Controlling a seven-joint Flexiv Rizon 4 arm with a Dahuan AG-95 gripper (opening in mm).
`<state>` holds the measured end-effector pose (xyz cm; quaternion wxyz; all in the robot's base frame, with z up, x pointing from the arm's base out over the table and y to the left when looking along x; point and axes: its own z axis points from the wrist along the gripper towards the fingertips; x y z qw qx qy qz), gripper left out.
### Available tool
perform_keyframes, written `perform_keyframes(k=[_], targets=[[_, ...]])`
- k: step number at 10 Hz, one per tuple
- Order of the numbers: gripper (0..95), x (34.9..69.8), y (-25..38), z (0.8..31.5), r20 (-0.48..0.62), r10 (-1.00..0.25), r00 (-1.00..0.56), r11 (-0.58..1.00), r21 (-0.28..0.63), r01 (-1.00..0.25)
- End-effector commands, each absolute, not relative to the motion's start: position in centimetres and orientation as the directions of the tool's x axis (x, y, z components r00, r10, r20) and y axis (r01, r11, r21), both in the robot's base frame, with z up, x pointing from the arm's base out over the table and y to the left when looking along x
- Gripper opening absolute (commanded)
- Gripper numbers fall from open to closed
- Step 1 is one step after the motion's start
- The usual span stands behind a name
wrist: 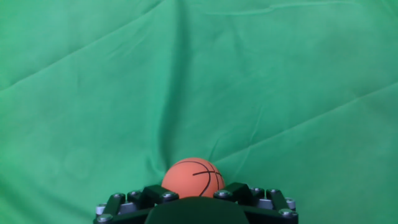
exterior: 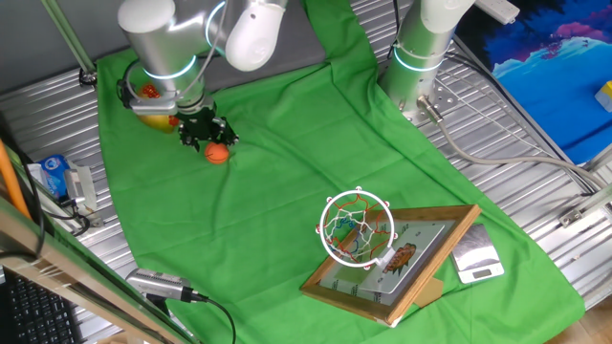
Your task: Grab a basketball, release it and shoot it into the basket
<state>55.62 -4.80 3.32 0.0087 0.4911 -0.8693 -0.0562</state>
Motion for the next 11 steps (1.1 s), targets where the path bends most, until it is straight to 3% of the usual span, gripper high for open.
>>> perform_keyframes(k=[1, 2, 3, 4, 5, 6, 7, 8, 9, 11], targets=[[76.0, 55.37, -4.84, 2.99, -0.038, -0.849, -0.527, 0.521, 0.107, -0.847], [76.0, 55.28, -4.84, 2.91, -0.038, -0.845, -0.533, 0.527, 0.107, -0.843], [57.0, 55.23, -4.84, 2.89, -0.037, -0.838, -0.544, 0.538, 0.108, -0.836], [57.0, 55.18, -4.84, 2.88, -0.036, -0.828, -0.559, 0.553, 0.108, -0.826], [38.0, 55.16, -4.84, 2.88, -0.034, -0.825, -0.564, 0.558, 0.107, -0.823], [38.0, 55.16, -4.84, 2.88, -0.033, -0.823, -0.567, 0.561, 0.108, -0.820], [19.0, 55.16, -4.84, 2.88, -0.033, -0.821, -0.570, 0.564, 0.107, -0.819], [19.0, 55.16, -4.84, 2.88, -0.034, -0.820, -0.572, 0.566, 0.105, -0.818], [0.0, 55.17, -4.84, 2.95, -0.032, -0.814, -0.580, 0.574, 0.105, -0.812], [0.0, 55.22, -4.86, 3.82, -0.030, -0.797, -0.603, 0.598, 0.100, -0.795]])
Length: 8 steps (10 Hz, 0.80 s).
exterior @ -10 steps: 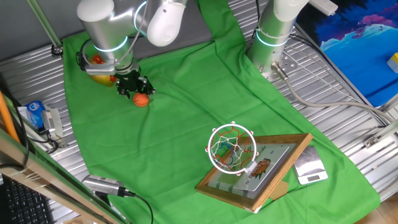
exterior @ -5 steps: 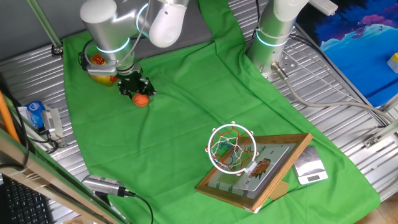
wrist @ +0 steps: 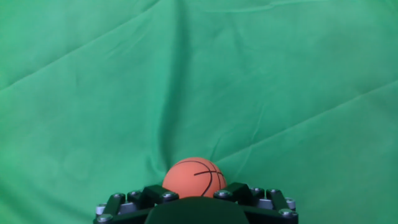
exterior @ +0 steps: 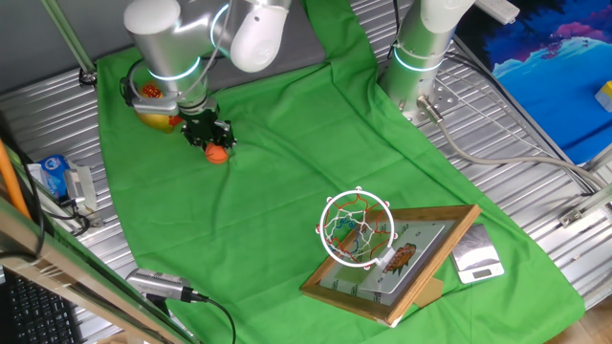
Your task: Grab a basketball, release it and shoot it into the basket
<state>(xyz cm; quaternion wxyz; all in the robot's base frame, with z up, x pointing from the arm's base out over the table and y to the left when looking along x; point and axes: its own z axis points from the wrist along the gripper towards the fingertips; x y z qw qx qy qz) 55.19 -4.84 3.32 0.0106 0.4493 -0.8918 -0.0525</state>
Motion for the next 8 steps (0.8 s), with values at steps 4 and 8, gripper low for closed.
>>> perform_keyframes(k=[4, 8], targets=[[0.0, 55.3, -4.9, 5.1, -0.038, -0.766, -0.642, 0.637, 0.089, -0.766], [0.0, 55.7, -4.7, 7.8, -0.025, -0.744, -0.668, 0.663, 0.097, -0.743]])
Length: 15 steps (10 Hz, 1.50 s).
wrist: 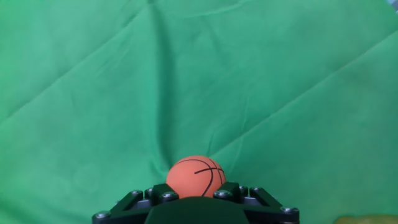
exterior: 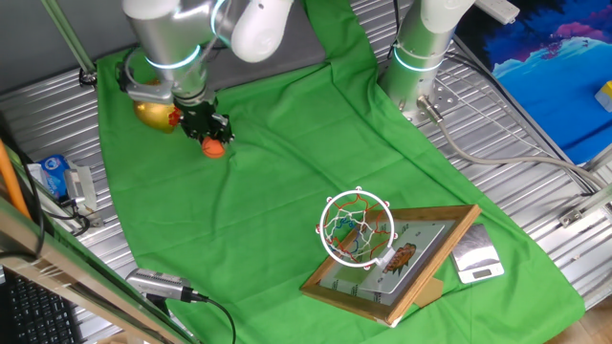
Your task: Grab a basketball, release it and shoot it into the basket
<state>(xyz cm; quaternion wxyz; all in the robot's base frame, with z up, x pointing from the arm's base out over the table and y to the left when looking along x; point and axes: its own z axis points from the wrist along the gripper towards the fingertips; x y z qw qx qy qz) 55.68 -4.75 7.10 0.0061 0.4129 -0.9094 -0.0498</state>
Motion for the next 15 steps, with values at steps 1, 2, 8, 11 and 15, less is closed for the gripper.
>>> perform_keyframes(k=[1, 2, 8, 11, 15], targets=[[0.0, 55.9, -4.5, 8.9, -0.018, -0.736, -0.677, 0.672, 0.099, -0.734], [0.0, 56.0, -4.3, 9.9, -0.009, -0.731, -0.683, 0.679, 0.096, -0.728], [0.0, 56.0, -3.1, 14.0, 0.010, -0.704, -0.710, 0.707, 0.100, -0.700], [0.0, 56.0, -3.2, 14.0, 0.017, -0.705, -0.709, 0.707, 0.107, -0.699], [0.0, 55.9, -3.2, 14.0, 0.037, -0.724, -0.689, 0.689, 0.091, -0.719]])
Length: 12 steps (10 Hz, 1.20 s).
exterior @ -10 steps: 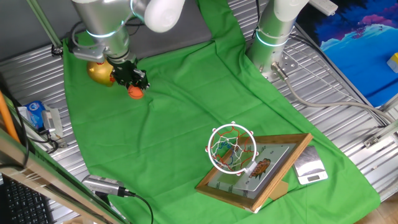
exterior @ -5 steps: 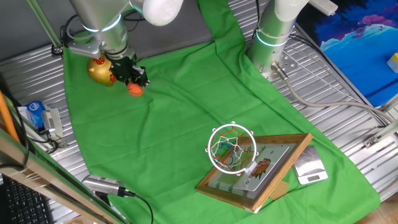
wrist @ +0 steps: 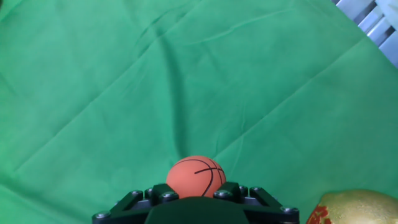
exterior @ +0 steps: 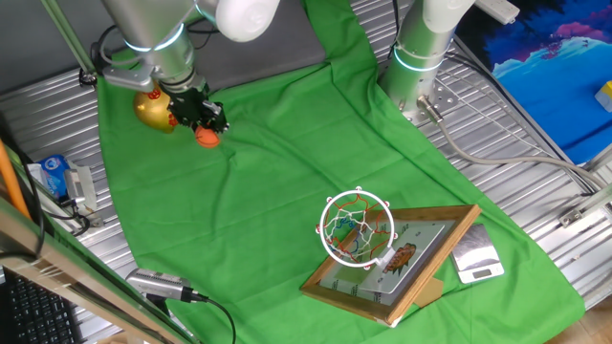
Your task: Grab a basketball, release it and shoot it into the basket
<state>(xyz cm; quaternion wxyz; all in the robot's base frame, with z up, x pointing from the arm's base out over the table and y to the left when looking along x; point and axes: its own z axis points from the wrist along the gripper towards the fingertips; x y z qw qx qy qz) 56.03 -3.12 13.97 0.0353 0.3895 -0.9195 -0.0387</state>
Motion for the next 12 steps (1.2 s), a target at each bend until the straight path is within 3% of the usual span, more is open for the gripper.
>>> perform_keyframes(k=[1, 12], targets=[[0.0, 55.92, -3.20, 13.99, 0.047, -0.717, -0.695, 0.697, 0.084, -0.713], [0.0, 55.92, -3.20, 13.99, 0.022, -0.791, -0.611, 0.608, 0.140, -0.782]])
